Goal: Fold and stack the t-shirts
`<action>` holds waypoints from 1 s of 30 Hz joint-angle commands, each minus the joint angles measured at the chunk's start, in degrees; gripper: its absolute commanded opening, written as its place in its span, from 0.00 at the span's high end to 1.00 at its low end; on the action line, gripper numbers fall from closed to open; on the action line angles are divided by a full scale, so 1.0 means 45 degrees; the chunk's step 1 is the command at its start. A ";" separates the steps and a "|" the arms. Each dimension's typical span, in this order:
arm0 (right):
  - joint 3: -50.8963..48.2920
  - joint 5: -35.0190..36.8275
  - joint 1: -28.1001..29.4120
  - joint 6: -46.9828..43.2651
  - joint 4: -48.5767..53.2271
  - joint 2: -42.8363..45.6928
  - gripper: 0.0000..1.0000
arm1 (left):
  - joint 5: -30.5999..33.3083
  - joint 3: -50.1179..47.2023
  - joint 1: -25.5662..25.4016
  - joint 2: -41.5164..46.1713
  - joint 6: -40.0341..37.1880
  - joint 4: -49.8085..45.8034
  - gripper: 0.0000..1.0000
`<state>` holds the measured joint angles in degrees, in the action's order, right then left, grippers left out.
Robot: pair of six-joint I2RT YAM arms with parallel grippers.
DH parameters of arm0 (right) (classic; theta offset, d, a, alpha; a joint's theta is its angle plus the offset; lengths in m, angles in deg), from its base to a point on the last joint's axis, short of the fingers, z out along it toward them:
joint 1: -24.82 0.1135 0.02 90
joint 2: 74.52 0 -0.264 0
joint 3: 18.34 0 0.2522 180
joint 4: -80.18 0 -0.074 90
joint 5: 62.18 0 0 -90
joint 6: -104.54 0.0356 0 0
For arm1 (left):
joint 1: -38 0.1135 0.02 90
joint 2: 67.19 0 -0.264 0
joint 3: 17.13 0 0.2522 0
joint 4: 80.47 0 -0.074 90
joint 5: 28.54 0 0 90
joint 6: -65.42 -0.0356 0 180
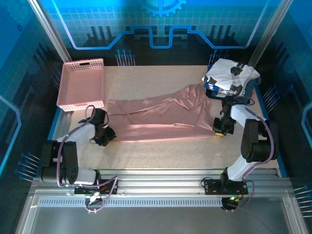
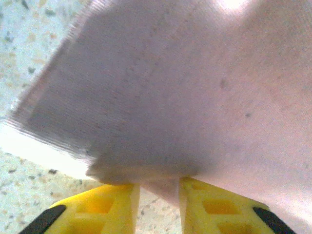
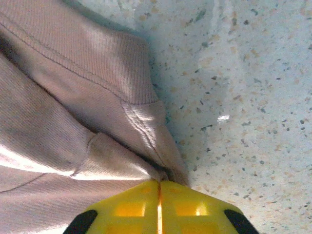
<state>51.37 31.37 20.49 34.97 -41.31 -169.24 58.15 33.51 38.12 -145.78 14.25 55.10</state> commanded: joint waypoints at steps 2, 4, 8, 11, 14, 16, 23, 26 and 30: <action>0.0506 -0.0331 -0.0198 0.0214 0.0474 0.0800 0.72 | -0.0496 0.0074 -0.0063 0.1715 -0.0002 -0.0894 0.50; 0.0836 -0.0474 -0.0203 0.0312 0.1016 0.1413 0.57 | -0.0715 0.0463 -0.0091 0.2556 0.0131 -0.1427 0.43; 0.1575 -0.1599 0.0078 0.0466 0.1818 0.2928 0.47 | -0.0816 0.1511 -0.0124 0.4377 0.0258 -0.2593 0.30; 0.1926 -0.3353 0.0867 0.0901 0.1648 0.3110 0.44 | -0.1082 0.2292 -0.0225 0.5360 0.0033 -0.2523 0.23; 0.1602 -0.5299 0.1584 0.2199 0.0503 0.2445 0.44 | -0.1097 0.3085 -0.0759 0.5448 -0.0699 -0.2217 0.21; 0.1165 -0.6023 0.2123 0.3119 -0.0604 0.1933 0.44 | -0.0557 0.3448 -0.1468 0.5137 -0.1475 -0.2197 0.20; 0.1349 -0.5907 0.3386 0.4069 -0.1177 0.0089 0.47 | 0.0150 0.3259 -0.3053 0.5017 -0.1999 -0.1745 0.20; 0.1185 -0.5737 0.3432 0.4205 -0.1214 -0.0108 0.48 | 0.0111 0.2859 -0.3103 0.5231 -0.1782 -0.1660 0.20; 0.0969 -0.5594 0.3468 0.4357 -0.1163 -0.0136 0.48 | 0.0259 0.2605 -0.3113 0.5451 -0.1777 -0.1829 0.20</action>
<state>56.94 6.52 35.65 52.73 -46.55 -169.59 57.78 46.17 24.59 -122.46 6.90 47.25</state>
